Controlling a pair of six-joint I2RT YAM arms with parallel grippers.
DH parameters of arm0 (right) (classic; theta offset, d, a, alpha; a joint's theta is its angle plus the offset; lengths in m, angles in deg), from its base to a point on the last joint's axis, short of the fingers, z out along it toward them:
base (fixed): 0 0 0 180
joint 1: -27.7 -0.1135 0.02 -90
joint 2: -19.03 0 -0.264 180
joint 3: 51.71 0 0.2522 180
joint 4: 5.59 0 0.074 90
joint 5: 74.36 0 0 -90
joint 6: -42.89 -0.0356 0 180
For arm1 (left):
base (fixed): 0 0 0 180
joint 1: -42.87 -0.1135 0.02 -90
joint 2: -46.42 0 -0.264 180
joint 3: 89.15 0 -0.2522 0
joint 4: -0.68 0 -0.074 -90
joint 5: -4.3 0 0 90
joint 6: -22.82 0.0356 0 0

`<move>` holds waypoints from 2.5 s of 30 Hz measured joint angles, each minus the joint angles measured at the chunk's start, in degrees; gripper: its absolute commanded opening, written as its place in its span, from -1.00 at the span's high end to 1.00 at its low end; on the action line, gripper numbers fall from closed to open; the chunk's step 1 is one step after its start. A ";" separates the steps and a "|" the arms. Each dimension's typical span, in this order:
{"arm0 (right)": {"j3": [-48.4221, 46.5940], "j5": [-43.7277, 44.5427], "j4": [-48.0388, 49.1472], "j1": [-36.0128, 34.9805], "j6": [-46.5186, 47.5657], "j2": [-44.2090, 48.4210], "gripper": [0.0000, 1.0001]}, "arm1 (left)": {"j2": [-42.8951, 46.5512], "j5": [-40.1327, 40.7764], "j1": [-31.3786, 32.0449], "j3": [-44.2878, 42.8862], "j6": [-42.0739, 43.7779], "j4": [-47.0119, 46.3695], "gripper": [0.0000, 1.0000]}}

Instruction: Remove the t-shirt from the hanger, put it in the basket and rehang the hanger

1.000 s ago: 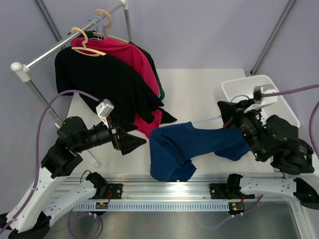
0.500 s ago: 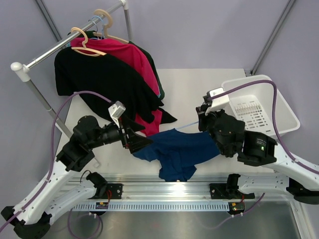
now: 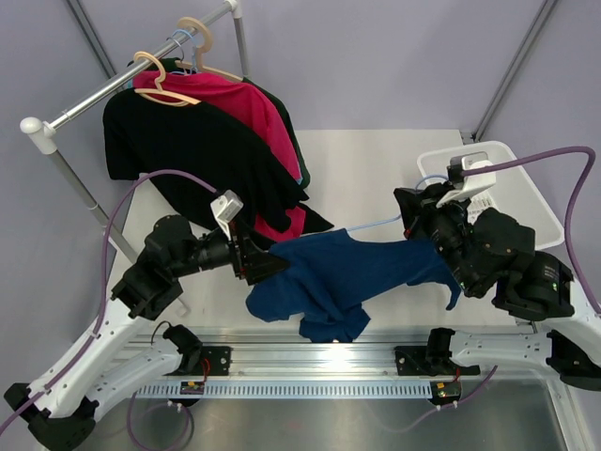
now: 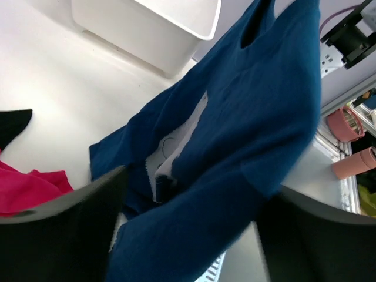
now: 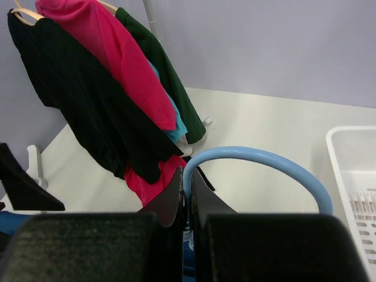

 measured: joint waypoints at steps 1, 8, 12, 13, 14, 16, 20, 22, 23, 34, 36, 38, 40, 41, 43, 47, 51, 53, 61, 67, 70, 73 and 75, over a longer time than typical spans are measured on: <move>-0.11 0.02 -0.07 0.00 0.00 0.39 1.00 | 0.09 -0.11 0.02 0.00 -0.04 -0.04 0.21; -0.24 2.08 -0.66 0.00 0.96 2.71 1.00 | 0.22 2.69 0.13 -0.48 -0.04 1.03 1.00; 1.09 6.54 0.59 -0.02 3.78 5.09 1.00 | 1.36 8.17 0.15 -0.66 -1.42 2.47 1.00; 1.60 7.19 0.61 -0.02 4.17 6.21 1.00 | 1.92 9.64 0.17 -0.66 -1.81 3.02 1.00; 1.99 7.93 0.46 -0.02 4.44 7.56 1.00 | 2.73 11.67 0.20 -0.66 -2.40 3.58 1.00; 2.12 8.96 0.55 -0.04 4.50 10.60 1.00 | 4.46 15.21 0.22 -0.66 -3.67 4.31 1.00; 1.55 9.05 -0.96 -0.04 2.38 17.55 1.00 | 6.88 21.88 0.42 -1.64 -6.05 6.56 1.00; 0.63 8.76 -1.88 -0.04 0.37 20.59 1.00 | 6.29 24.24 0.68 -3.50 -7.06 8.46 1.00; 0.44 8.39 -2.16 -0.04 -0.52 21.79 1.00 | 5.49 24.74 0.83 -4.44 -7.58 9.03 1.00; 0.61 6.01 -6.38 -0.07 -2.75 19.26 1.00 | -7.02 12.07 0.33 -6.58 -3.80 9.73 -0.98; 0.35 4.26 -8.17 -0.04 -3.69 16.50 1.00 | -7.50 8.02 0.35 -7.89 -0.92 11.21 -0.98; 1.31 1.62 -9.46 -0.02 -4.76 13.42 1.00 | -6.16 6.56 0.37 -9.49 2.01 12.68 -0.98; 4.26 -1.42 -9.66 -0.02 -5.62 10.34 1.00 | -3.54 6.47 0.35 -11.10 4.52 13.62 -0.98; 6.10 -3.23 -9.75 -0.02 -5.95 8.66 1.00 | -1.84 6.45 0.33 -12.09 5.73 14.01 -0.98; 8.79 -6.16 -10.05 -0.02 -6.58 5.53 1.00 | 1.05 6.32 0.33 -13.84 7.56 14.12 -0.97; 11.26 -10.43 -9.22 -0.02 -7.26 -0.24 1.00 | 3.82 4.85 0.33 -15.54 10.75 13.77 -0.92; 11.28 -11.58 -7.52 -0.02 -7.63 -2.95 1.00 | 0.55 2.05 0.33 -15.61 14.86 17.33 -0.82; 11.21 -11.61 -6.80 -0.02 -7.96 -3.93 1.00 | -2.43 0.46 0.35 -15.56 16.44 19.04 -0.82; 11.10 -12.11 -4.39 -0.02 -8.41 -7.43 1.00 | -7.87 -2.60 1.09 -12.92 18.43 20.76 -0.74; 9.55 -11.87 -3.43 -0.02 -8.59 -8.44 1.00 | -10.82 -4.87 2.80 -12.02 19.43 20.59 -0.40; 8.50 -11.63 -2.67 -0.02 -8.59 -8.74 1.00 | -12.68 -5.62 3.91 -11.21 19.98 20.76 -0.30; 8.02 -11.65 -2.19 -0.02 -8.61 -8.87 1.00 | -13.09 -5.66 4.55 -11.08 20.41 20.90 -0.19; 8.02 -11.67 -2.01 -0.02 -8.63 -8.94 1.00 | -13.07 -5.75 4.94 -11.08 20.61 20.87 -0.12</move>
